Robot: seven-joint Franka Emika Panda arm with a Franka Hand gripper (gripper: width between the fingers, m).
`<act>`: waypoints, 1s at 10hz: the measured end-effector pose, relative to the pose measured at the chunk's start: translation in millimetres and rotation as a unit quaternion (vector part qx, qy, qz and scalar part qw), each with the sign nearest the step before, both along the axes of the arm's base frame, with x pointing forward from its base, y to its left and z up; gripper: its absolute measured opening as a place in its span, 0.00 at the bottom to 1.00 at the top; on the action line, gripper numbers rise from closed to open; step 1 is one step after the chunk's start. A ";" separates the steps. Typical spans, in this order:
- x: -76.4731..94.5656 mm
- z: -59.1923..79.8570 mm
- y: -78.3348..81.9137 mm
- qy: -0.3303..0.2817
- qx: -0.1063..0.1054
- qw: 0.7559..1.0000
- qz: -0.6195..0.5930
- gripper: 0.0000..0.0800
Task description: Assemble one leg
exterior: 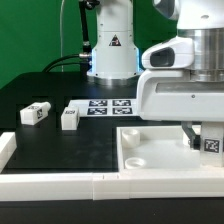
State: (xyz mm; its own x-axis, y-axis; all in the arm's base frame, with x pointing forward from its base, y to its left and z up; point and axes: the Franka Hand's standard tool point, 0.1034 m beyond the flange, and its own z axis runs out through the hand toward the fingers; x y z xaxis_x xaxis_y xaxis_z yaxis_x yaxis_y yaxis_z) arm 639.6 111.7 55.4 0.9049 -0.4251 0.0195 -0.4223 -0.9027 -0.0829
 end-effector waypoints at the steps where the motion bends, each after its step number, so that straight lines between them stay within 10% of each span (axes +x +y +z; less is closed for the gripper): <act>1: -1.5 -0.2 -1.6 0.006 0.005 0.998 -0.070 0.36; 8: -7.2 -1.2 -4.4 0.030 0.014 0.954 -0.299 0.36; 10: -7.5 -1.3 -2.7 0.030 0.015 0.960 -0.279 0.73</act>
Offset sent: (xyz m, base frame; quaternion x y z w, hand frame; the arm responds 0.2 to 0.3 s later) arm -0.0040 -0.0037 -0.0002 -0.0230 -0.0006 0.3262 0.9450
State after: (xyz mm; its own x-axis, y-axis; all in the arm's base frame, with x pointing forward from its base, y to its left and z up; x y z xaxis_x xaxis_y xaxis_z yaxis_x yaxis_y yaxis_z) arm 632.1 108.9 54.2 0.5347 -0.8438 -0.0451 -0.8444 -0.5315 -0.0666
